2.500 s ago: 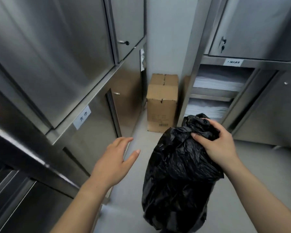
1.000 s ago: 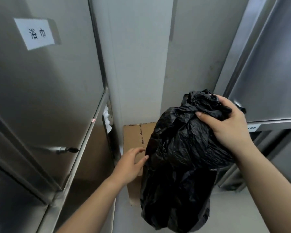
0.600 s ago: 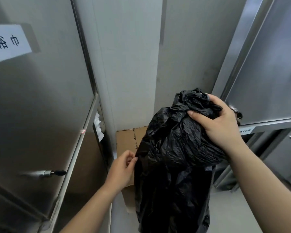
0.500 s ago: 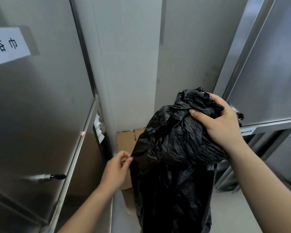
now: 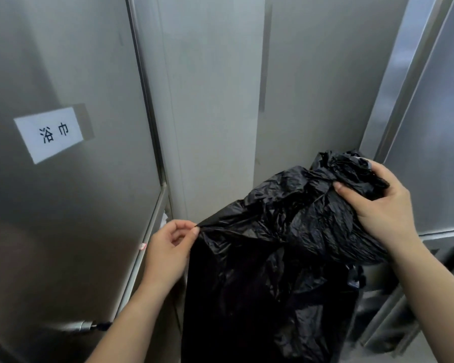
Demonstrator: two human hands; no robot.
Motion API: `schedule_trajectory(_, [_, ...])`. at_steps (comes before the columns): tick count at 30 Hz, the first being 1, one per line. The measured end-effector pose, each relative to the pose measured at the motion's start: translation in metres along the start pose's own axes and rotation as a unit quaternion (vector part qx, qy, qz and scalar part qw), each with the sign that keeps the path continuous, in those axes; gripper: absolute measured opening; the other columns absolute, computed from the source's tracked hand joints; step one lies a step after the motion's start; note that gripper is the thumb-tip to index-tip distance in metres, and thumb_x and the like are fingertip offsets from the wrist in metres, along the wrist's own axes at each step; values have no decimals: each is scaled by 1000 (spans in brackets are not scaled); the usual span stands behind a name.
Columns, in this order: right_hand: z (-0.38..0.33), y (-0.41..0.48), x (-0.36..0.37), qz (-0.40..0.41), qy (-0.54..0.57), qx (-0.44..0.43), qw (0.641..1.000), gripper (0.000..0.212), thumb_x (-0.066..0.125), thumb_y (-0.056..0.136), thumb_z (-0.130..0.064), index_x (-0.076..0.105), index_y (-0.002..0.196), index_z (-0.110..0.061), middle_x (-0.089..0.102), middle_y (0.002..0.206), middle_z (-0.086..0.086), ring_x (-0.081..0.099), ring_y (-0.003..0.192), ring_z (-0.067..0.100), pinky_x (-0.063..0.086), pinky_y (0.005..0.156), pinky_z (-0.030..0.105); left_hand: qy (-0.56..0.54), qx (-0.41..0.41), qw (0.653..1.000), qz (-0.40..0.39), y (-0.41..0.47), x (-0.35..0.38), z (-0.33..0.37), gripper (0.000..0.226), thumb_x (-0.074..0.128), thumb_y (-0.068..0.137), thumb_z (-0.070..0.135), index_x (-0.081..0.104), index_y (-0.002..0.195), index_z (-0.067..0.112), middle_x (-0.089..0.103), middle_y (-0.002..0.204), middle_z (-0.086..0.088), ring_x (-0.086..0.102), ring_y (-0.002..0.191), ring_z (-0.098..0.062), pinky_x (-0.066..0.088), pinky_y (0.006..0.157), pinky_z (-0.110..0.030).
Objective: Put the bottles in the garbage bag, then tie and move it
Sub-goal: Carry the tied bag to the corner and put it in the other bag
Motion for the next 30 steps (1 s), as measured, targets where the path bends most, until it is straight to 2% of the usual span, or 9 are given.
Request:
schedule_trajectory(4, [-15,13,11,2,2,-30,1000,40,78,70,-14,62,98,-38,65,102,-18,60,91,-13,42,82,3,-43,4,999,31,21,-12,25,12,68,81,7,67,76,18,67,57,6,56,53,-5,45,57,-28])
schedule_trajectory(7, [-38,34,29,-5,18,-62,998,42,78,71,-12,62,101,-36,65,102,-18,60,92,-12,42,83,4,-90,16,995,51,48,-18,52,12,66,82,6,66,79,18,69,58,8,60,54,-3,49,56,-24])
schedule_trajectory(10, [-58,50,48,-23,35,-89,995,42,77,71,-12,62,104,-32,64,102,-20,59,94,-12,42,84,4,-134,19,989,60,71,-18,70,11,67,82,9,65,82,20,70,60,8,63,56,-5,52,58,-26])
schedule_trajectory(15, [-72,78,76,-33,43,-107,993,42,78,72,-16,61,106,-33,62,105,-23,58,98,-11,40,87,4,-125,40,991,30,110,-1,106,12,71,79,13,65,80,23,70,60,9,64,54,-2,48,46,-17])
schedule_trajectory(20, [-77,119,100,-21,57,-113,992,45,78,71,-18,60,109,-32,65,112,-7,59,107,7,42,95,15,-102,94,990,1,152,20,158,13,73,77,10,64,81,18,69,56,8,64,53,-2,49,46,-15])
schedule_trajectory(22, [-75,138,110,-23,61,-122,990,46,79,70,-18,60,109,-32,65,113,-4,59,109,11,43,98,23,-88,115,989,4,170,29,170,13,74,76,13,64,80,20,68,55,9,62,53,-1,49,48,-14])
schedule_trajectory(24, [-70,150,118,-21,69,-121,990,46,79,70,-17,60,108,-33,65,113,-2,59,108,12,43,98,25,-79,127,989,11,184,36,177,14,75,75,15,63,79,21,66,54,10,61,52,-1,48,48,-13])
schedule_trajectory(27, [-60,182,129,-11,83,-115,990,46,79,70,-18,60,107,-35,65,112,-2,59,107,12,43,94,21,-84,138,987,20,216,51,188,14,74,77,13,61,81,19,65,51,10,61,51,0,47,47,-13])
schedule_trajectory(30, [-57,221,147,-2,101,-102,990,47,79,70,-22,59,109,-36,63,115,-4,57,107,8,41,88,8,-80,150,985,33,253,64,208,15,73,78,13,60,84,18,66,52,12,63,54,0,50,51,-17])
Point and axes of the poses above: each hand's wrist, its own y-axis towards the middle knuckle, its own x-axis out of the palm, z = x × y, the point moved 9 cm from there along y, towards the middle knuckle
